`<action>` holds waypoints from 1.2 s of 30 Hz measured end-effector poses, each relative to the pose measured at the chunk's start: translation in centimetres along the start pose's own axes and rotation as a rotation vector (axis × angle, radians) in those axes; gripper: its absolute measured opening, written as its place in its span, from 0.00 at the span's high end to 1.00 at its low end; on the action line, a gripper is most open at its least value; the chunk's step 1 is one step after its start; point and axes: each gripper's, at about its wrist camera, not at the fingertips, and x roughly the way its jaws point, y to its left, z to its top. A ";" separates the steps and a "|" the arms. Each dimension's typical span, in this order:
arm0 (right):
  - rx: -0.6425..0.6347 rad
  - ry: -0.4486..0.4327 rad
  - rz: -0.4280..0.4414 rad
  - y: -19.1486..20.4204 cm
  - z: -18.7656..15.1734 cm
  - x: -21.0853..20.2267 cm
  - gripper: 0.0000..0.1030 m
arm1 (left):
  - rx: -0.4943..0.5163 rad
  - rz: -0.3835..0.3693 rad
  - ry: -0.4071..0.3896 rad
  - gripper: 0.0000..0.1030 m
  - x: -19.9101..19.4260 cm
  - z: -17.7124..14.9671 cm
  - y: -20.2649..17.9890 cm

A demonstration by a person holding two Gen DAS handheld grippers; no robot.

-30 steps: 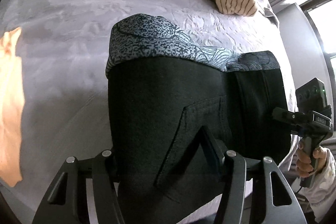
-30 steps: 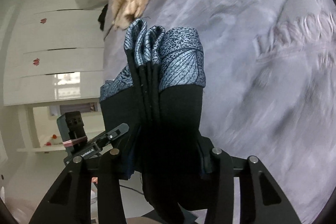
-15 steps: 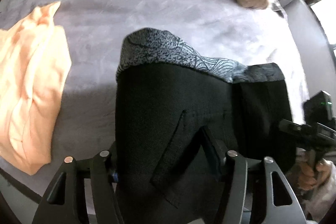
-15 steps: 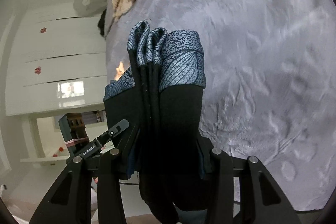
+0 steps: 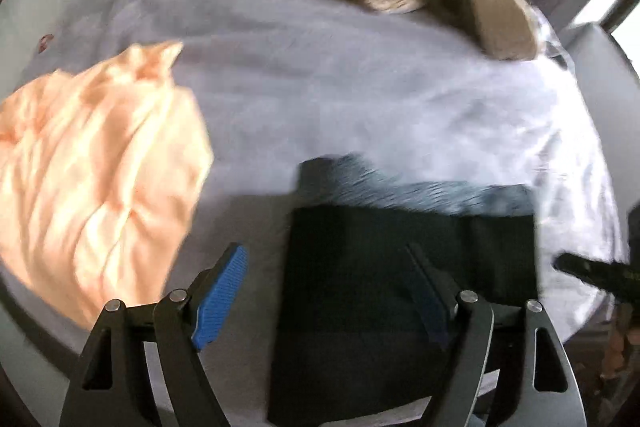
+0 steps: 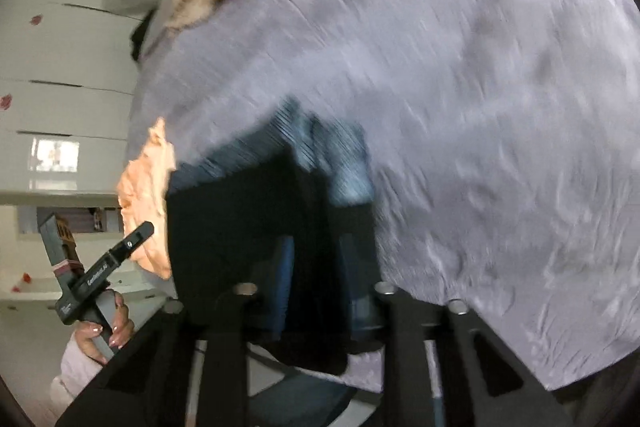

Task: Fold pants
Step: 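Lower the folded stack onto the bedspread with the right tool and open it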

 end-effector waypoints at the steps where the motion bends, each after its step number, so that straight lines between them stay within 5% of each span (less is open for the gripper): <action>1: -0.024 -0.023 0.000 0.9 0.5 -0.2 0.77 | 0.017 -0.010 -0.007 0.21 0.2 0.3 -0.8; 6: -0.122 -0.038 -0.047 4.2 2.3 1.5 0.77 | 0.026 0.019 0.031 0.21 4.1 0.7 -2.7; 10: -0.171 0.037 -0.193 2.6 2.2 4.6 0.83 | 0.004 0.081 0.096 0.19 7.4 0.0 -1.7; 12: -0.147 0.033 -0.187 1.5 1.8 4.8 0.92 | -0.032 0.066 0.108 0.15 7.2 0.0 -0.9; 16: -0.084 0.035 -0.195 0.0 1.2 3.3 0.92 | -0.010 0.115 0.111 0.15 5.8 -0.6 -0.8; 19: -0.044 0.046 -0.205 -0.7 0.3 1.8 0.84 | 0.027 0.173 0.119 0.15 4.6 -1.6 -1.3; 31: -0.015 0.067 -0.235 0.7 -4.5 -0.3 0.74 | 0.068 0.184 0.122 0.15 0.1 -4.3 -3.3; 36: -0.056 0.065 -0.249 2.8 -5.4 -0.3 0.59 | 0.092 0.186 0.102 0.15 -0.6 -4.8 -3.9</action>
